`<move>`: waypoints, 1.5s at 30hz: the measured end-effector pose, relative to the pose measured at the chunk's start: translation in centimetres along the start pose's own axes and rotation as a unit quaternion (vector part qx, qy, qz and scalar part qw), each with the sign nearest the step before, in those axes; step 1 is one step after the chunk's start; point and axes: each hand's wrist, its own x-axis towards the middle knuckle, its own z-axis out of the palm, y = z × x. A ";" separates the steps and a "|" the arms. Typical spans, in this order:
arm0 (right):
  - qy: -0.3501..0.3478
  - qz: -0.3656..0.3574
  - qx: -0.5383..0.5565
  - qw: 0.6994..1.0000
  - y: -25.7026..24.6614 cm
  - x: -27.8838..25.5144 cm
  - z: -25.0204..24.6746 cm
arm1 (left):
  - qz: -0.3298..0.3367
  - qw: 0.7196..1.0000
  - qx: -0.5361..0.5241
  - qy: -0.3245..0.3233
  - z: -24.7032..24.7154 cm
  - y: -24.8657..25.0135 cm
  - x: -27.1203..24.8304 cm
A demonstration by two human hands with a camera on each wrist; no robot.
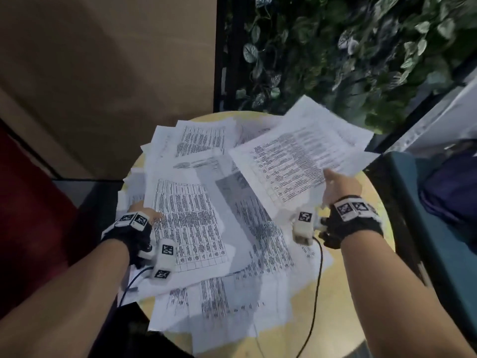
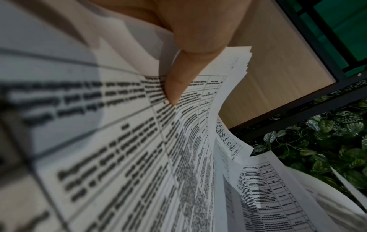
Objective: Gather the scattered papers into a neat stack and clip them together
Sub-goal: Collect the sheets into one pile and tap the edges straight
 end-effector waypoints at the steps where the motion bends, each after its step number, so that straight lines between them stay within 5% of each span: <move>1: 0.007 0.002 -0.013 1.000 1.0 -0.1 -0.4 | 0.002 1.000 0.022 -0.006 0.2 -0.6 -0.1; 4: 0.014 -0.054 -0.069 0.996 2.5 -1.0 -1.1 | 0.010 1.000 0.021 0.007 0.7 -1.7 0.1; 9: -0.034 -0.201 -0.263 0.943 1.7 -3.1 -0.2 | 0.026 0.997 0.062 -0.025 0.6 -2.1 0.3; 15: -0.020 -0.323 -0.126 0.938 -4.3 -6.3 0.0 | 0.038 0.995 0.086 -0.013 0.8 -2.0 -1.3; 18: -0.071 -0.267 0.122 0.953 -6.7 -7.7 -1.2 | 0.029 0.995 0.097 -0.001 1.0 -2.0 -1.2; 21: -0.111 -0.170 0.230 0.952 -5.4 -7.2 -2.0 | 0.051 0.993 0.104 0.008 1.2 -2.1 -1.6; 25: -0.067 -0.010 0.074 0.995 1.1 -4.7 -1.0 | 0.032 0.995 0.092 -0.013 1.5 -2.7 -0.8; 28: -0.040 0.052 -0.164 0.984 6.7 -3.8 -0.3 | 0.019 0.997 0.066 -0.019 1.6 -2.9 -0.2; 35: -0.088 -0.002 -0.353 0.931 12.5 -1.6 -0.4 | 0.006 1.000 0.024 -0.013 1.1 -3.1 -0.3; 41: -0.061 -0.039 -0.303 0.950 14.5 -3.3 0.2 | 0.005 1.000 0.008 -0.008 1.1 -3.3 -0.1; 45: -0.075 -0.123 -0.409 0.901 15.4 -3.5 0.2 | 0.002 1.000 0.014 -0.003 1.3 -3.0 -0.3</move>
